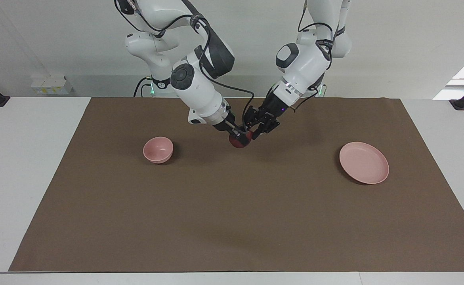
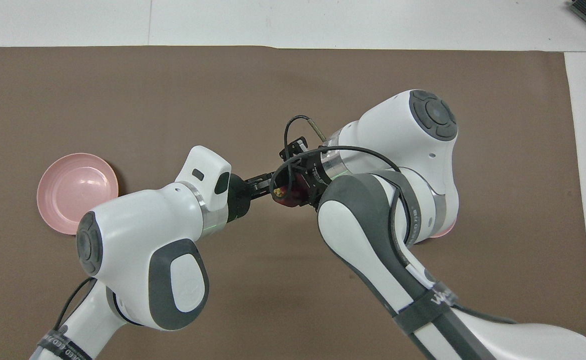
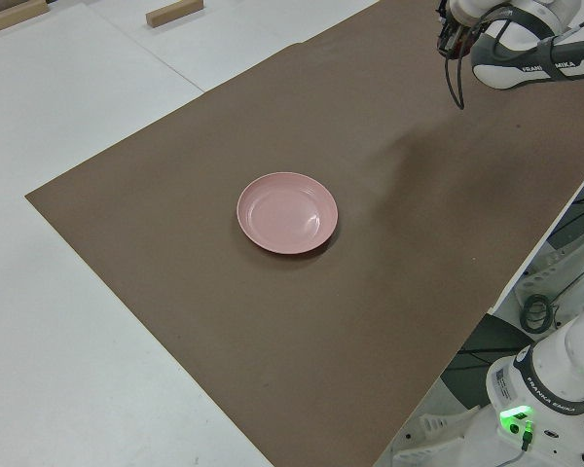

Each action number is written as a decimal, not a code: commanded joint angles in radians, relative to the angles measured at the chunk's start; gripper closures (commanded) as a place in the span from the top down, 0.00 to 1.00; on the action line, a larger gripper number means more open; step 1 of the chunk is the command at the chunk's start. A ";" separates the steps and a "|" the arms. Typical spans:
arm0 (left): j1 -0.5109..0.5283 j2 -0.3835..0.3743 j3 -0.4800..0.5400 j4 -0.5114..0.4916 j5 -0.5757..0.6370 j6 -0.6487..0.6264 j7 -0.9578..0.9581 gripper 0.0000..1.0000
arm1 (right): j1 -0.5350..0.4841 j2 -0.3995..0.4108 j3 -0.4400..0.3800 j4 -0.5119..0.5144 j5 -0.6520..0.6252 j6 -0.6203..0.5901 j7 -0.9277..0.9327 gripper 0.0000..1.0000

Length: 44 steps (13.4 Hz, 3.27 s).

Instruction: Move apple from plate to bowl

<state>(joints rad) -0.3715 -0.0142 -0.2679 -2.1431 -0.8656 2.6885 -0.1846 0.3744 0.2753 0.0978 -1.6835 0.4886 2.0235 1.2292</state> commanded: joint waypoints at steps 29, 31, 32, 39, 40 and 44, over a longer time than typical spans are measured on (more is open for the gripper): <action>0.381 0.033 0.113 0.543 0.855 -0.984 0.177 1.00 | -0.328 -0.312 -0.009 -0.537 -0.515 0.154 -0.893 0.00; 0.384 0.037 0.139 0.639 0.853 -1.097 0.235 1.00 | -0.350 -0.311 -0.009 -0.606 -0.518 0.251 -0.922 0.00; 0.378 0.036 0.163 0.653 0.856 -1.124 0.247 1.00 | -0.353 -0.303 -0.009 -0.631 -0.518 0.295 -0.932 0.00; 0.382 0.027 0.217 0.687 0.853 -1.211 0.367 1.00 | -0.359 -0.277 -0.007 -0.465 -0.513 0.128 -1.002 1.00; 0.384 0.026 0.217 0.687 0.853 -1.210 0.366 1.00 | -0.361 -0.275 -0.007 -0.422 -0.504 0.103 -1.022 1.00; 0.388 -0.007 0.228 0.649 0.850 -1.217 0.407 1.00 | -0.385 -0.266 -0.010 -0.227 -0.516 -0.079 -1.112 1.00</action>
<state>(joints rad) 0.0101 0.0077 -0.0462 -1.4740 -0.0259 1.4934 0.1771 0.0258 -0.0042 0.0799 -2.0027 -0.0179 2.0240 0.1860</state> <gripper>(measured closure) 0.000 0.000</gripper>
